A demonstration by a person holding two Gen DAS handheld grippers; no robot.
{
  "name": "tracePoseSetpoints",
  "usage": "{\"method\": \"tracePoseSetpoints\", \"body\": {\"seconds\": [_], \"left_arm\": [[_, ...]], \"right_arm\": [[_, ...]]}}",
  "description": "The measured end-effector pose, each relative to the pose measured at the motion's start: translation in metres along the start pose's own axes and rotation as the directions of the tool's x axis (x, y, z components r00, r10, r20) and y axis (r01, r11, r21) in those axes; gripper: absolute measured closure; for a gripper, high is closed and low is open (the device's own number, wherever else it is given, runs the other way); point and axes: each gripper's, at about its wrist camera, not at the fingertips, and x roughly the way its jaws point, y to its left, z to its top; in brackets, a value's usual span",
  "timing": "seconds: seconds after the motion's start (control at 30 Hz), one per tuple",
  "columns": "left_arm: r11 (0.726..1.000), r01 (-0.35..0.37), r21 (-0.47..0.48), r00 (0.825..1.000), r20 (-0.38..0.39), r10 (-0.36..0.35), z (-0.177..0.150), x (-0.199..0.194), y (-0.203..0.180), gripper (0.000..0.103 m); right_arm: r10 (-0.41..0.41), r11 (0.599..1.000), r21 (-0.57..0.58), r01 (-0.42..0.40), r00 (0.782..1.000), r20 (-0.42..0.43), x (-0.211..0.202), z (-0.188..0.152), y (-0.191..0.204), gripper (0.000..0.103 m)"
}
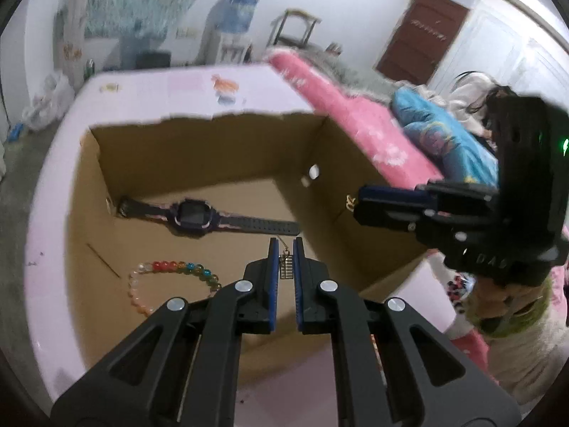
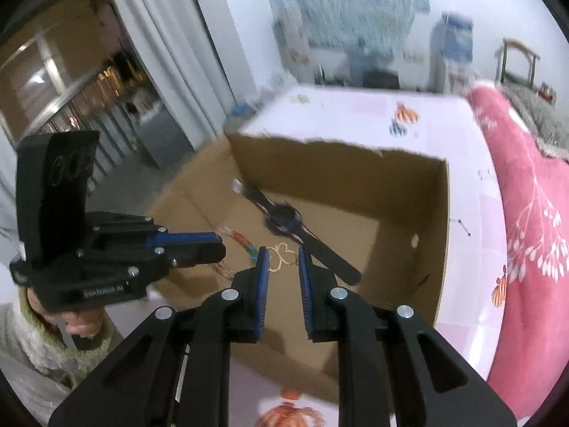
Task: Organize jewelry
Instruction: 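Carry both charms into the box and open both grippers, then withdraw both grippers from the box back to the charm row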
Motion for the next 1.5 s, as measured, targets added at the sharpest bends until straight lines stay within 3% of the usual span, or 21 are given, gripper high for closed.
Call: {"method": "tracePoseSetpoints", "body": {"seconds": [0.1,0.27,0.37,0.47,0.73,0.93,1.07,1.27,1.4,1.5], "left_arm": [[0.999,-0.011,-0.033,0.998,-0.062,0.009,0.004,0.022,0.005,0.096],[0.997,-0.016,-0.077,0.994,-0.107,0.008,0.008,0.037,0.01,0.096],[0.995,0.001,-0.097,0.994,-0.11,-0.012,0.009,0.038,0.012,0.094],[0.994,0.011,-0.108,0.995,-0.1,-0.022,0.01,0.036,0.013,0.079],[0.992,0.028,-0.125,0.997,-0.068,-0.037,0.014,0.029,0.016,0.074],[0.993,0.027,-0.116,1.0,-0.006,-0.028,0.014,0.004,0.014,0.066],[0.996,0.002,-0.086,0.997,0.071,0.004,0.008,-0.033,0.008,0.058],[0.998,-0.067,-0.001,0.978,0.198,0.066,-0.017,-0.099,-0.004,0.041],[0.996,-0.075,0.046,0.968,0.244,0.062,-0.045,-0.133,-0.006,0.031],[0.992,-0.102,0.072,0.969,0.235,0.083,-0.071,-0.145,-0.006,0.027]], "right_arm": [[-0.017,1.0,0.018,0.019,0.996,-0.082,0.021,0.015,-0.01,0.086],[-0.114,0.993,0.002,0.115,0.987,-0.115,0.036,0.034,-0.019,0.086],[-0.143,0.989,0.012,0.145,0.985,-0.1,0.039,0.044,-0.027,0.086],[-0.166,0.986,0.014,0.167,0.983,-0.078,0.037,0.046,-0.031,0.085],[-0.183,0.982,0.04,0.184,0.983,-0.023,0.022,0.047,-0.036,0.085],[-0.174,0.983,0.068,0.17,0.983,0.055,-0.01,0.041,-0.034,0.071],[-0.137,0.988,0.095,0.124,0.978,0.156,-0.05,0.027,-0.028,0.06],[-0.074,0.995,0.086,0.052,0.956,0.285,-0.106,-0.015,-0.009,0.058],[-0.014,0.997,0.074,-0.011,0.946,0.323,-0.126,-0.055,0.004,0.057],[-0.001,0.997,0.079,-0.025,0.951,0.311,-0.128,-0.087,0.011,0.057]]}}
